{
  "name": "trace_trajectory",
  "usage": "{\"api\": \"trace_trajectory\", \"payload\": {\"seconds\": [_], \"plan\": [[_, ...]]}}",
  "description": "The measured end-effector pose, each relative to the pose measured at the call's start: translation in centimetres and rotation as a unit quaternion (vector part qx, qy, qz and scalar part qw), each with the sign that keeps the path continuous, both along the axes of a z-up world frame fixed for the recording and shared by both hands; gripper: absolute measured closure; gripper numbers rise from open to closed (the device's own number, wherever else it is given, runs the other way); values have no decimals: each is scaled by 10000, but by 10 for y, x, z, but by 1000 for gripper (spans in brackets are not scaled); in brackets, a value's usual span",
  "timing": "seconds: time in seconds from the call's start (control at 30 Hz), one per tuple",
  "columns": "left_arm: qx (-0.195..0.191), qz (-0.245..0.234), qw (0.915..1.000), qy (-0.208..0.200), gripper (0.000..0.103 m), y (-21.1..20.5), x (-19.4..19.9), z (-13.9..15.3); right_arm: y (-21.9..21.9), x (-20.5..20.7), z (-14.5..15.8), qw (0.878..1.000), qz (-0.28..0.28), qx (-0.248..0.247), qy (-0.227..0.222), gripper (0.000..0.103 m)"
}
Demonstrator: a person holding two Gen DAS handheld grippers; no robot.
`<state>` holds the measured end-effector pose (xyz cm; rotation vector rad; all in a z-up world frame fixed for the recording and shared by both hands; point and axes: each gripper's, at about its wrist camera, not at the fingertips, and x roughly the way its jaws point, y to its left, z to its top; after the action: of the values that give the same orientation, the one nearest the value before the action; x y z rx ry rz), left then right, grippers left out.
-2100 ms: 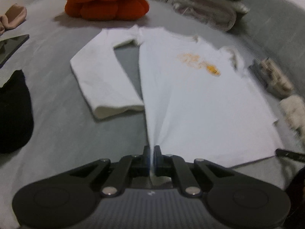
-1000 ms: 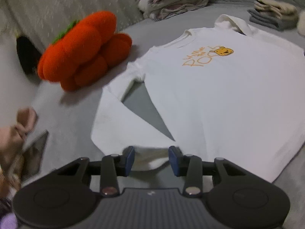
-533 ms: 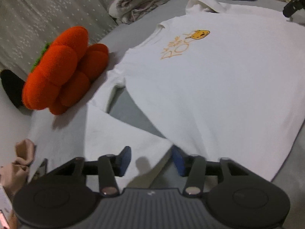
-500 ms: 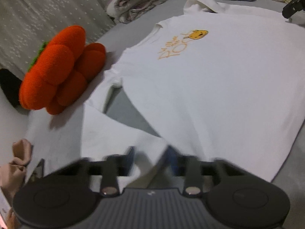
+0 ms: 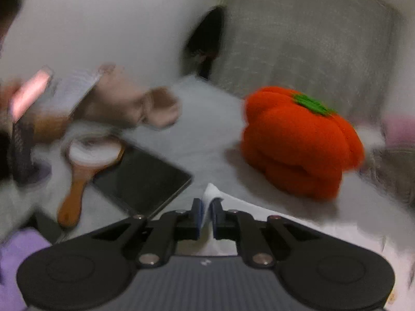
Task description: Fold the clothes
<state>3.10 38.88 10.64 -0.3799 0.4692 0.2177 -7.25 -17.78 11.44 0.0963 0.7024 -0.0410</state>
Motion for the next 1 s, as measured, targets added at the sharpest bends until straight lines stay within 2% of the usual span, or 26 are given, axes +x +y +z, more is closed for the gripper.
{"api": "trace_trajectory", "payload": {"seconds": [0.07, 0.2, 0.3, 0.33, 0.37, 0.43, 0.47, 0.53, 0.63, 0.67, 0.7, 0.73, 0.8, 0.83, 0.97, 1.0], "plan": [[-263, 190, 9993, 209, 96, 15, 9, -18, 2, 0, -1, 10000, 5, -65, 5, 68], [-361, 205, 9983, 406, 96, 19, 19, -31, 2, 2, -3, 9999, -81, -80, 38, 68], [-740, 414, 9962, 213, 96, 32, 21, -24, 3, 5, -3, 9999, -107, -91, -2, 68], [-970, 528, 9938, 88, 96, 39, 21, -22, 3, 5, -2, 9999, -106, -102, -31, 68], [-969, 637, 9932, 59, 103, 43, 23, -21, 3, 5, -2, 9999, -99, -112, -70, 68], [-967, 855, 9916, 2, 103, 53, 27, -19, 3, 3, -1, 9998, -83, -129, -147, 68], [-845, 924, 9921, 94, 103, 55, 31, -22, 3, 4, -1, 9998, -88, -131, -148, 68], [-912, 910, 9912, 308, 103, 61, 37, -33, 2, 5, -3, 9998, -118, -122, -86, 68], [-1261, 560, 9899, 337, 99, 60, 37, -37, 3, 7, -4, 9998, -113, -148, -64, 68], [-1198, 455, 9912, 332, 89, 56, 36, -34, 4, 7, -4, 9998, -108, -141, -76, 68], [-1004, 301, 9939, 343, 73, 46, 34, -30, 4, 7, -3, 9998, -102, -134, -88, 68], [-783, 182, 9961, 376, 68, 36, 34, -26, 4, 8, -3, 9998, -94, -131, -90, 68], [-429, -69, 9979, 475, 65, 13, 34, -23, 6, 8, -3, 9999, -69, -140, -74, 68], [-398, -234, 9975, 538, 65, 3, 34, -23, 6, 9, -3, 9999, -60, -144, -64, 68], [-231, -974, 9906, 929, 63, -46, 35, -29, 6, 7, -2, 9998, -44, -174, -69, 68], [-61, -1159, 9881, 1013, 62, -62, 32, -30, 6, 6, -2, 9998, -50, -185, -67, 68]]}}
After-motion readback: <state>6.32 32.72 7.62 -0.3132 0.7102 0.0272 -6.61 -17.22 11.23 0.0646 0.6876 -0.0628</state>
